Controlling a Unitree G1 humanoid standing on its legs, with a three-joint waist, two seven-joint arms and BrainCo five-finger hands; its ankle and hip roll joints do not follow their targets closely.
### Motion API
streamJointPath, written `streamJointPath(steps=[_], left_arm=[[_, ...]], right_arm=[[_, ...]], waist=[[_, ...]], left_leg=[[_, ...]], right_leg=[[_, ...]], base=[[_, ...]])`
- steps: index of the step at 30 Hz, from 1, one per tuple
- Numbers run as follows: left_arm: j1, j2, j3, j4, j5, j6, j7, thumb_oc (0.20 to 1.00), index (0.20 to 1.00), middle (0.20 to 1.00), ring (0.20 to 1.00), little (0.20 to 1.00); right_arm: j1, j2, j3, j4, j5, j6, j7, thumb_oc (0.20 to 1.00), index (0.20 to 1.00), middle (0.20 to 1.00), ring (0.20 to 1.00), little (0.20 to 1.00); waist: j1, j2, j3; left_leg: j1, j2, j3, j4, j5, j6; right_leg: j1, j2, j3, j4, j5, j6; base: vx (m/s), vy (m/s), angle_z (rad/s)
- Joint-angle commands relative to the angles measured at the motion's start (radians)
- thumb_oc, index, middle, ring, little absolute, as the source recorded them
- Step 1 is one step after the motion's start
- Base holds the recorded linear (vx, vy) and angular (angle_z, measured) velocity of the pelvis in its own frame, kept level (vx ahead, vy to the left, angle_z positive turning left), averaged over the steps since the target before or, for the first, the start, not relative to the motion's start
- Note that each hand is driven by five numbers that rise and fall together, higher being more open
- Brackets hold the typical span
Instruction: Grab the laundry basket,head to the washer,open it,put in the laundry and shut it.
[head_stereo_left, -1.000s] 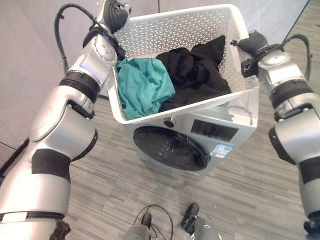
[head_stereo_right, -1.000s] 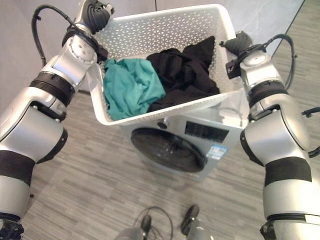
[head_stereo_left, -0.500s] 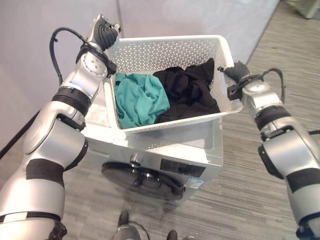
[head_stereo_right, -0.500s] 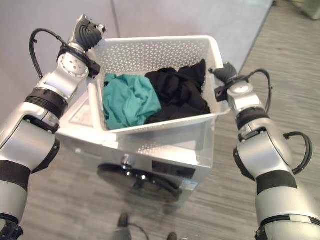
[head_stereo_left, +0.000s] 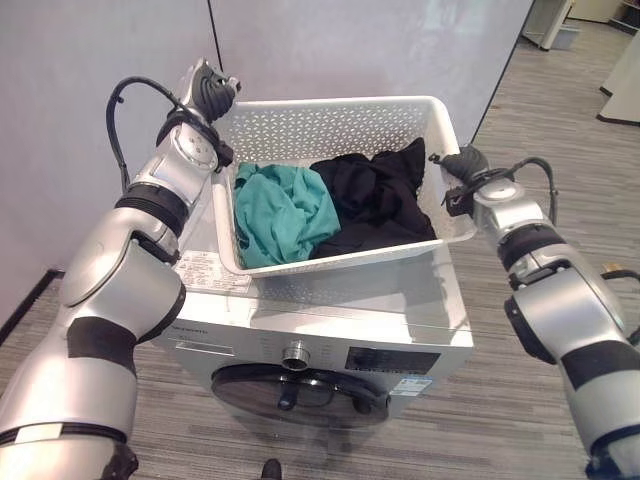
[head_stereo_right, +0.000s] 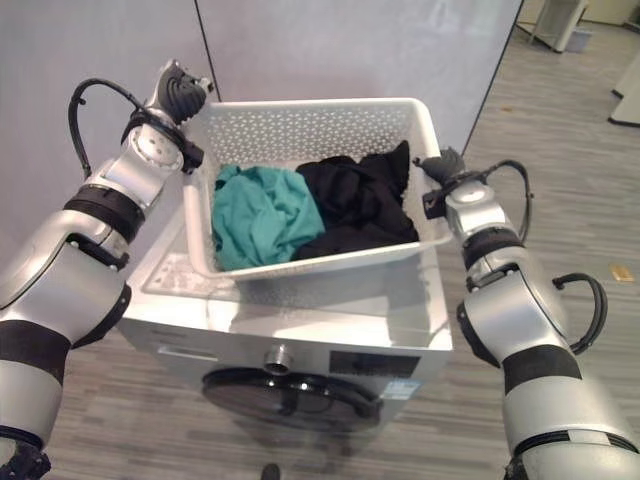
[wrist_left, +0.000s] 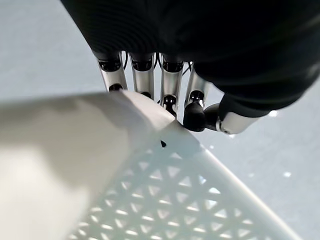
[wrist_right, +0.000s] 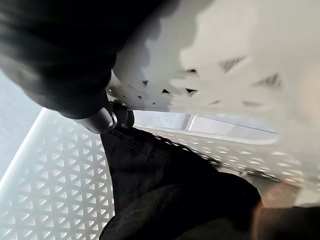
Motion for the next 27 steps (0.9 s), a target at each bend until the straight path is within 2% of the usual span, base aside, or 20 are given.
streamJointPath(steps=[1,2,3,4,5,6,7,20,25,27], left_arm=[[-0.158,0.003,0.000,0.132,0.045,0.014,-0.022,0.200,0.200,0.200,0.200,0.200],[-0.166,0.005,-0.003,0.137,0.053,0.016,-0.023,0.200,0.200,0.200,0.200,0.200],[-0.167,0.007,-0.001,0.140,0.054,0.017,-0.025,0.200,0.200,0.200,0.200,0.200],[-0.167,0.007,-0.001,0.140,0.054,0.017,-0.025,0.200,0.200,0.200,0.200,0.200],[-0.165,0.009,0.003,0.137,0.053,0.017,-0.024,0.297,0.297,0.297,0.297,0.297],[-0.157,0.012,0.009,0.136,0.051,0.016,-0.025,0.567,0.567,0.567,0.567,0.567],[-0.152,0.016,0.012,0.137,0.046,0.016,-0.026,1.000,1.000,1.000,1.000,1.000],[-0.133,0.037,0.014,0.136,0.038,0.012,-0.036,1.000,1.000,1.000,1.000,1.000],[-0.102,0.085,0.047,0.092,-0.003,-0.014,-0.032,1.000,1.000,1.000,1.000,1.000],[-0.065,0.154,0.090,0.033,-0.029,-0.037,-0.022,1.000,1.000,1.000,1.000,1.000]], right_arm=[[-0.039,-0.063,0.030,0.238,-0.037,0.109,-0.059,0.228,0.228,0.228,0.228,0.228],[-0.060,-0.086,0.054,0.254,-0.065,0.118,-0.043,0.583,0.583,0.583,0.583,0.583],[-0.066,-0.093,0.062,0.256,-0.076,0.120,-0.036,1.000,1.000,1.000,1.000,1.000],[-0.067,-0.093,0.062,0.257,-0.076,0.120,-0.036,1.000,1.000,1.000,1.000,1.000],[-0.072,-0.099,0.064,0.254,-0.079,0.122,-0.031,1.000,1.000,1.000,1.000,1.000],[-0.079,-0.107,0.067,0.249,-0.078,0.119,-0.028,1.000,1.000,1.000,1.000,1.000],[-0.082,-0.110,0.064,0.246,-0.072,0.119,-0.025,1.000,1.000,1.000,1.000,1.000],[-0.149,-0.138,0.111,0.186,-0.025,0.103,0.001,1.000,1.000,1.000,1.000,1.000],[-0.154,-0.208,0.104,0.106,0.059,0.066,-0.007,1.000,1.000,1.000,1.000,1.000],[-0.134,-0.287,0.080,0.038,0.122,0.039,-0.008,1.000,1.000,1.000,1.000,1.000]], waist=[[0.063,0.005,0.119],[0.057,0.004,0.121],[0.054,0.002,0.119],[0.053,0.003,0.119],[0.051,0.001,0.119],[0.049,-0.001,0.115],[0.051,-0.003,0.113],[0.057,-0.009,0.087],[0.051,-0.007,0.080],[0.042,-0.006,0.080]], left_leg=[[0.110,0.049,-0.007,-0.010,-0.110,0.010],[0.114,0.051,-0.009,-0.016,-0.109,0.009],[0.119,0.051,-0.010,-0.018,-0.110,0.010],[0.120,0.052,-0.010,-0.019,-0.110,0.010],[0.125,0.053,-0.009,-0.022,-0.111,0.010],[0.137,0.056,-0.007,-0.027,-0.115,0.011],[0.141,0.056,-0.005,-0.027,-0.117,0.011],[0.161,0.063,-0.007,-0.047,-0.114,0.004],[0.170,0.065,-0.005,-0.053,-0.113,-0.001],[0.174,0.064,0.000,-0.058,-0.114,-0.003]], right_leg=[[-0.068,-0.112,0.017,0.048,0.075,0.110],[-0.068,-0.111,0.015,0.047,0.076,0.110],[-0.067,-0.112,0.015,0.048,0.076,0.111],[-0.066,-0.111,0.015,0.048,0.076,0.111],[-0.065,-0.111,0.015,0.048,0.077,0.111],[-0.062,-0.110,0.014,0.047,0.077,0.112],[-0.059,-0.110,0.016,0.045,0.077,0.113],[-0.026,-0.107,0.010,0.017,0.078,0.110],[-0.012,-0.105,0.008,0.005,0.080,0.110],[-0.011,-0.105,0.009,-0.001,0.083,0.111]], base=[[-0.01,0.015,0.04],[0.00,0.022,0.05],[0.01,0.017,0.06],[0.02,0.009,0.06],[0.03,0.001,0.07],[0.04,-0.001,0.06],[0.03,-0.003,0.03],[0.01,-0.003,0.01],[0.01,-0.008,0.04],[0.00,0.000,0.00]])
